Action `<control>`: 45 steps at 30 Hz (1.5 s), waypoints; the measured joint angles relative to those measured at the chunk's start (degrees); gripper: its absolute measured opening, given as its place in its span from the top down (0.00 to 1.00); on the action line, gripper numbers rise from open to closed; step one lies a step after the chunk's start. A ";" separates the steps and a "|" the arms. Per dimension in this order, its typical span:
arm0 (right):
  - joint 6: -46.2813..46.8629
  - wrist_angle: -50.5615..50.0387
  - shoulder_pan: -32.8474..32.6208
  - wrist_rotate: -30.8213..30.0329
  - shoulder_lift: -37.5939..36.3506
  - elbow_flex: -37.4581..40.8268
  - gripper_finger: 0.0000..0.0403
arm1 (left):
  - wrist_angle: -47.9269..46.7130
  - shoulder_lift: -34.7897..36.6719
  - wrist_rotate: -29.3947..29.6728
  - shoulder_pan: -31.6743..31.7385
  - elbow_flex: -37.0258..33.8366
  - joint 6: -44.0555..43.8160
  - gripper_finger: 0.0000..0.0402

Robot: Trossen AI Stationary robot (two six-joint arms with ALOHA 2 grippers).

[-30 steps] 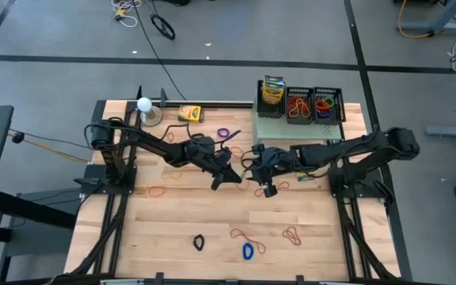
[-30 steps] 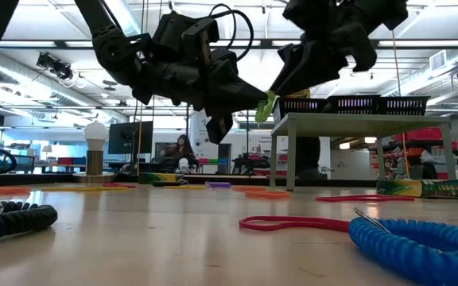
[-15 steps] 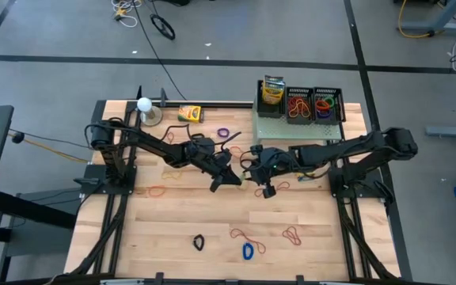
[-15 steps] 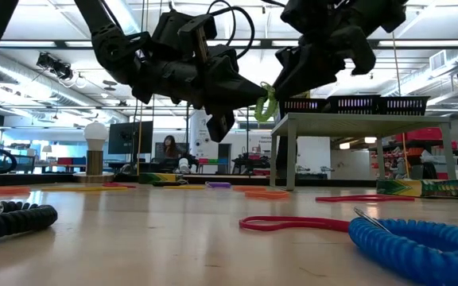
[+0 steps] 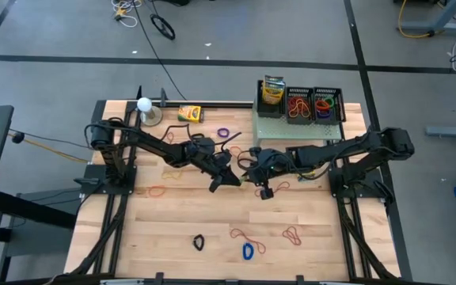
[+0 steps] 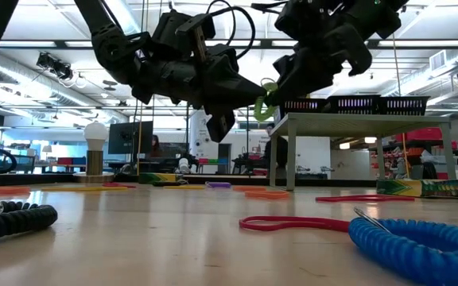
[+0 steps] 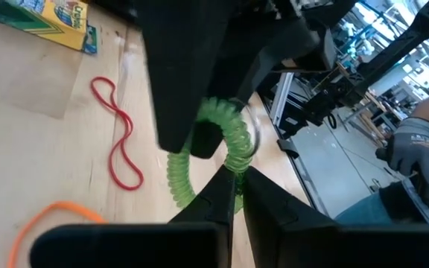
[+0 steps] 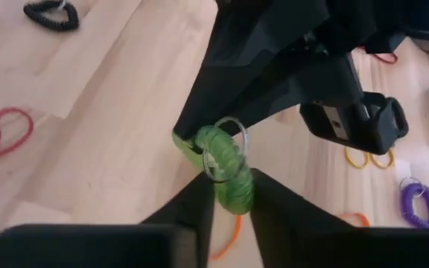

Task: Pick & Place Office Desk Supplies
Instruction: Put the green spring keychain into the right black basket on the shelf

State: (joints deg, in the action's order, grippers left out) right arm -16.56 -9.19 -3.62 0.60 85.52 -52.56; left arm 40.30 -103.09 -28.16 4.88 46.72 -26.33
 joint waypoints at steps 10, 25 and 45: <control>7.66 -1.94 -0.02 0.35 -0.35 0.00 0.95 | -5.90 1.73 0.42 2.39 0.00 -1.05 0.73; 24.27 -29.04 0.11 -7.24 -20.82 -1.40 0.96 | -27.08 12.68 20.65 4.86 -0.69 8.33 0.76; 40.75 -70.25 36.91 -33.24 -25.03 -24.76 0.96 | -20.66 12.24 25.38 4.45 -5.44 6.37 0.95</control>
State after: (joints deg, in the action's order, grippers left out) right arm 24.19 -79.44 33.29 -32.64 60.49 -77.32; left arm 19.64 -90.85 -2.79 9.33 41.28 -19.96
